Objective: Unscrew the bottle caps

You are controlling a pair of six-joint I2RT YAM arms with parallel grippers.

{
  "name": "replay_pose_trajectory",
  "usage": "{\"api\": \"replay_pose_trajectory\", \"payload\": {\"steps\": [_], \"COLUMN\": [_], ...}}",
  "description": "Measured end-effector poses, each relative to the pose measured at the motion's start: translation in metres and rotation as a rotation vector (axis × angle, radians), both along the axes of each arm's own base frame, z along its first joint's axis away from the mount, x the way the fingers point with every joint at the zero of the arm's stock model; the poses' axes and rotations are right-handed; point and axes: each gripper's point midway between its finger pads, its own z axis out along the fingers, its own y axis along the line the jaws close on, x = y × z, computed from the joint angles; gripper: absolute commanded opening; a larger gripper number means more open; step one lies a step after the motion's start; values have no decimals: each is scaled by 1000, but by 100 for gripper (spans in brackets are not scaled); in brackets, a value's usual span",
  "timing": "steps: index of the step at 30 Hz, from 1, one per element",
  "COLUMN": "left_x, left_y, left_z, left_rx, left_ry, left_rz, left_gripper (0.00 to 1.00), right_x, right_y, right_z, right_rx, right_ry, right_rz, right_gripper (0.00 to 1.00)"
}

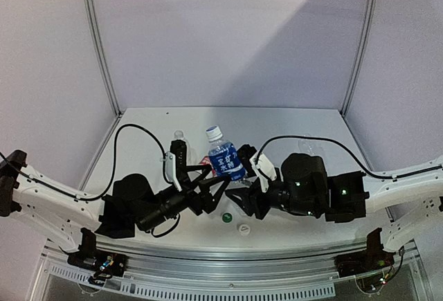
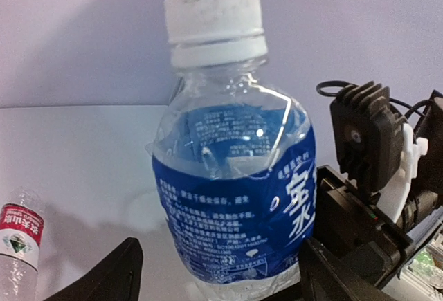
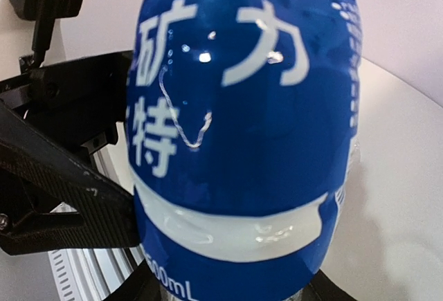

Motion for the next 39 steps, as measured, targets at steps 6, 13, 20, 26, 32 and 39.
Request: {"api": "replay_pose_trajectory", "payload": {"steps": [6, 13, 20, 26, 32, 39], "left_x": [-7, -12, -11, -8, 2, 3], "left_y": [-9, -11, -4, -16, -19, -22], "left_z": [4, 9, 22, 18, 8, 9], "left_rx": [-17, -4, -4, 33, 50, 49], "left_ry": [-24, -60, -96, -77, -43, -19], "left_rz": [-58, -94, -91, -96, -71, -68], "left_gripper": [62, 57, 87, 88, 87, 76], "right_x": [-3, -11, -17, -15, -21, -22], "right_y": [0, 0, 1, 7, 18, 21], "right_z": [-2, -3, 7, -3, -21, -18], "right_rx": [0, 8, 34, 6, -53, -49], "right_ry": [-15, -22, -34, -31, -34, -40], "right_rz": [-4, 25, 55, 52, 78, 79], "right_gripper": [59, 63, 58, 57, 57, 59]}}
